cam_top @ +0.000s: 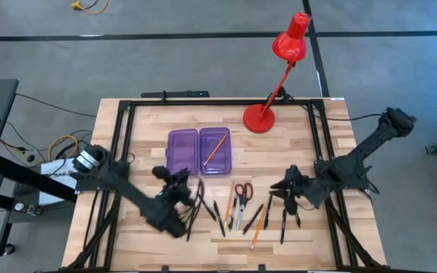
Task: Pick & place school supplies into a supply box
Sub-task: Put the black pen into the violet supply box
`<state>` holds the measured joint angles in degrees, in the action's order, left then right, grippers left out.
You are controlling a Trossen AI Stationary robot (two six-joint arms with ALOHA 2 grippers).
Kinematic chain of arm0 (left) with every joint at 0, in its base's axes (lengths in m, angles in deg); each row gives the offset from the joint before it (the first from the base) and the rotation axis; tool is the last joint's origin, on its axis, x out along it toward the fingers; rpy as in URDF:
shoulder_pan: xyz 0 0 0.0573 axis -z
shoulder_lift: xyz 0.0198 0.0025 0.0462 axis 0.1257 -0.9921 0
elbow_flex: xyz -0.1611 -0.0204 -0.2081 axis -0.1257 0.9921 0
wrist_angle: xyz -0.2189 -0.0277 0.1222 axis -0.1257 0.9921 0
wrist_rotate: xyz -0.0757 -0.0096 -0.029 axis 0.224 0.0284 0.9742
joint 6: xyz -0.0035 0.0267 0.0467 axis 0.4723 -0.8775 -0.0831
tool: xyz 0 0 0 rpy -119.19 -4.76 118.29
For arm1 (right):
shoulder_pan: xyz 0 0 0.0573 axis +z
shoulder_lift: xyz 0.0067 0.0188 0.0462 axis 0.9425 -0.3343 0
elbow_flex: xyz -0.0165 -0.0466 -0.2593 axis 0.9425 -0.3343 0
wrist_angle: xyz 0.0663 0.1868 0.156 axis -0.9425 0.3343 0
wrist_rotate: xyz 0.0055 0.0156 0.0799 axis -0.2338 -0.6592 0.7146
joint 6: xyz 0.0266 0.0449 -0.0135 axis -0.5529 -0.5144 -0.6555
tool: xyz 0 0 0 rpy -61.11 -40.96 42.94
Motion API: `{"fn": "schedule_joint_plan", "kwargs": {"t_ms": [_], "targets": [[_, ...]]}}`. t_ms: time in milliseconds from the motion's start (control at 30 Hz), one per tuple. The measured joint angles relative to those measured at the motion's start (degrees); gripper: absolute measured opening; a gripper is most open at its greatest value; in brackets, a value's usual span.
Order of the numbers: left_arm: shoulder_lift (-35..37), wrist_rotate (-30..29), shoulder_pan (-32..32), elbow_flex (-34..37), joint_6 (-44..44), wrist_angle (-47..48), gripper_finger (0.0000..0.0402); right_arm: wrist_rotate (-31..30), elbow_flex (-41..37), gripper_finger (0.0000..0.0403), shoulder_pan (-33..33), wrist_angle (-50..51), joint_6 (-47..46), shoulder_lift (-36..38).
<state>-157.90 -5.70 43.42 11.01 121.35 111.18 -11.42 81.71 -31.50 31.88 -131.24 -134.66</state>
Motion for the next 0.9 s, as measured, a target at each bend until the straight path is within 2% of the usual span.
{"fn": "schedule_joint_plan", "kwargs": {"t_ms": [100, 400, 533, 767, 900], "targets": [[-0.04, -1.86, 3.93, 2.38, 5.87, 0.04, 0.0044, 0.66, 0.00, 0.0107, 3.22, 0.84, -7.18, -2.31], [-0.08, 1.63, 8.88, 4.86, 11.48, -0.20, 0.0044, 2.07, 0.28, 0.0107, 10.33, 7.13, -31.27, -9.87], [-0.09, 1.79, 9.25, 5.01, 12.41, -0.19, 0.0044, 4.52, 4.26, 0.0107, 12.18, 16.43, -40.20, -13.34], [-0.09, 1.85, 9.27, 5.01, 12.61, -0.41, 0.0044, 13.06, 18.02, 0.0107, 14.76, 39.63, -50.93, -20.52], [-0.09, 1.75, 9.27, 5.01, 12.65, -0.65, 0.0044, 18.79, 20.65, 0.0107, 15.69, 43.03, -55.42, -24.51]]}}
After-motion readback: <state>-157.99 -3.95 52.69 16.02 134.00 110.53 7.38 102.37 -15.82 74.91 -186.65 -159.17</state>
